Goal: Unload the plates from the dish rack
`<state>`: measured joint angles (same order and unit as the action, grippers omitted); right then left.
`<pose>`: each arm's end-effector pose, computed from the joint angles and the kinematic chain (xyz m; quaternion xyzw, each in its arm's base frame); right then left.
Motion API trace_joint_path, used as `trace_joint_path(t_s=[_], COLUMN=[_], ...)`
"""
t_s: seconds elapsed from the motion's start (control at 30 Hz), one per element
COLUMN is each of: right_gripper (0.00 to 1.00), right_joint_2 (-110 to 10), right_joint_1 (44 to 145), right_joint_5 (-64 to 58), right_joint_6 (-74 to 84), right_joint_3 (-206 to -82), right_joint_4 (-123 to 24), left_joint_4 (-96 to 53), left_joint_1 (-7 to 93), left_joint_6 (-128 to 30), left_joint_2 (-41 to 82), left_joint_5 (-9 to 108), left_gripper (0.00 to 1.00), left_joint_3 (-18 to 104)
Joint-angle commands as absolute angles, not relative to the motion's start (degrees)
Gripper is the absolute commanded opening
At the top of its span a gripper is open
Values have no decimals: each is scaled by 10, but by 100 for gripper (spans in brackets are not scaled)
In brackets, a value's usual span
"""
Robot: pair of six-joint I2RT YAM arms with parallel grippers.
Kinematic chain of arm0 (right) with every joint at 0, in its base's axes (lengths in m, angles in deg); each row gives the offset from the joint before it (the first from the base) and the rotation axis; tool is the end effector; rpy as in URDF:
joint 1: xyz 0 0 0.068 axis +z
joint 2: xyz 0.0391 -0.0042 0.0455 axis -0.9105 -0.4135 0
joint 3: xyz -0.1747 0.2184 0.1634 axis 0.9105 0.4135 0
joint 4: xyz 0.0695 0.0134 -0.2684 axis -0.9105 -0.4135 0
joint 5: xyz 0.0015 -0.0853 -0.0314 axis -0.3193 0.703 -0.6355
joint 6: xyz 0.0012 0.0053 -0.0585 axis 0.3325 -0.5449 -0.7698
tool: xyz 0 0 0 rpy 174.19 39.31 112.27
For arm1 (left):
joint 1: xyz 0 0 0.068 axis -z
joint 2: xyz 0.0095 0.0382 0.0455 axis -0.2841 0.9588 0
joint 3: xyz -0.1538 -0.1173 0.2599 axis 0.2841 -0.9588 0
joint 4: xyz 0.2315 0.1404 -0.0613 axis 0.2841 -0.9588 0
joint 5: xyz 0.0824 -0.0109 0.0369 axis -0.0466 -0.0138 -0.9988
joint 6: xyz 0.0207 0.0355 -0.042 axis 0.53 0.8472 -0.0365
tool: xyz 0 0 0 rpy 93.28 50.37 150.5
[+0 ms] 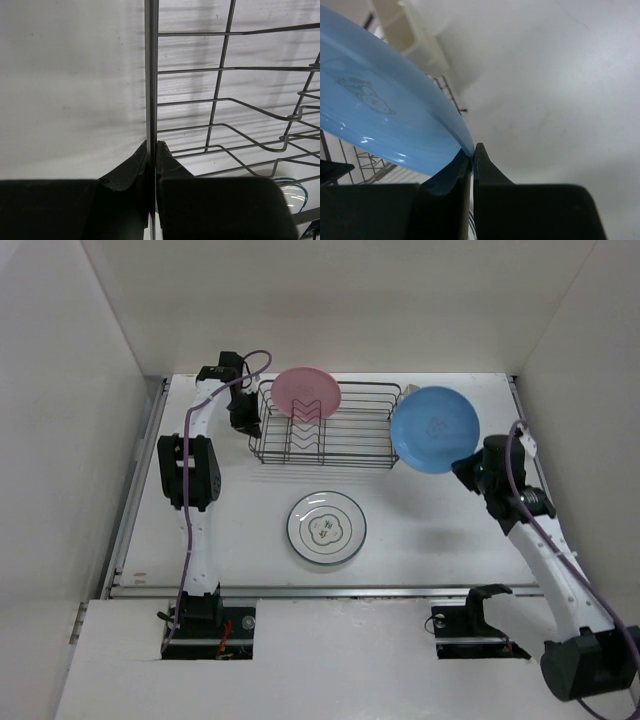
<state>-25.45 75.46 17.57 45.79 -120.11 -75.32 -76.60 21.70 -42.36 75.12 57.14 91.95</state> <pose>0.2088 0.0266 0.3560 0.3319 0.8013 0.1466 0.4757 0.5429 -0.0608 0.2701 0.0372 0.9622 -0.1523 0.2227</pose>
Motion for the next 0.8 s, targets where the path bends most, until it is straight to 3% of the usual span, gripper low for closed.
trace_joint_path(t_s=[0.0,0.3,0.67,0.77], right_gripper=[0,0,0,6], right_joint_2=[-181,-134,-223,-234], right_joint_1=[735,723,674,661], right_joint_5=[134,102,-9,-29], right_joint_6=[604,715,700,694], right_joint_3=[-1124,-1016,-920,-907], right_joint_4=[-831,-871,-794,-775], left_joint_4=[-751,-745,-751,-751], left_joint_1=[204,198,198,198], left_joint_6=[-436,-431,-426,-426], left_joint_2=[683,667,651,651], left_joint_5=[543,555,560,565], left_gripper=[0,0,0,0], left_joint_3=[910,877,872,872])
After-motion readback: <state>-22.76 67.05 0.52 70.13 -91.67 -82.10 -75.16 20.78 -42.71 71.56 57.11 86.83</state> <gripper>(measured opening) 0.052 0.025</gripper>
